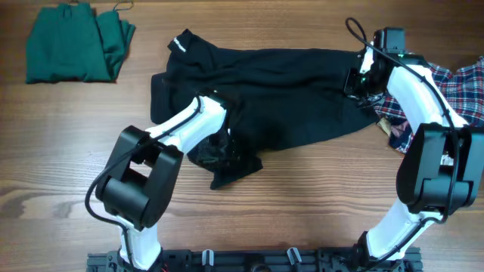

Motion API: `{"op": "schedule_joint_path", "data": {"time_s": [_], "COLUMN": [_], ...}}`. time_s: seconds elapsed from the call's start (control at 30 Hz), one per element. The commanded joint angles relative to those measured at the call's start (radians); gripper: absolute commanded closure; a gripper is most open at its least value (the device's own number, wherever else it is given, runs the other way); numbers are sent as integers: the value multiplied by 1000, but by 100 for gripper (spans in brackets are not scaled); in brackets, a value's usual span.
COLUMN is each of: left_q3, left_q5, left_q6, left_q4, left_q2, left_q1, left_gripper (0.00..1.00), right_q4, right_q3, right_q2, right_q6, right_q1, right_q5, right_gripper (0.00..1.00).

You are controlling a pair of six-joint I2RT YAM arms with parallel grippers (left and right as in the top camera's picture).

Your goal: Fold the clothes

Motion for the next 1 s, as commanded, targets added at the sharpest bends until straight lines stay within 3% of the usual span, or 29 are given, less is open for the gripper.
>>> {"op": "schedule_joint_path", "data": {"time_s": [0.0,0.37,0.47,0.57,0.8,0.97], "left_q3": [-51,-205,-205,-205,-205,-204], "left_q5": [46,71,3,-93,-162,-166], "left_q6": [-10,-34,-78,-122,-114,-111], "left_q4": [-1,-94,-130,-176,-188,-190], "left_q2": [-16,-16,-16,-16,-20,-72], "left_q1": [-2,2,27,93,310,339], "left_gripper": [96,96,96,96,96,96], "right_q4": [19,-5,-31,-53,-140,-101], "right_q3": [-15,-15,-15,-15,-15,-15], "right_q2": [-5,-5,-5,-5,-5,-5], "right_q6": [-2,2,1,1,-10,-10], "right_q1": [-2,-2,-2,-2,-2,-2], "right_q5": [-4,-4,-4,-4,-69,-88], "right_gripper": [89,89,89,89,90,90]}}
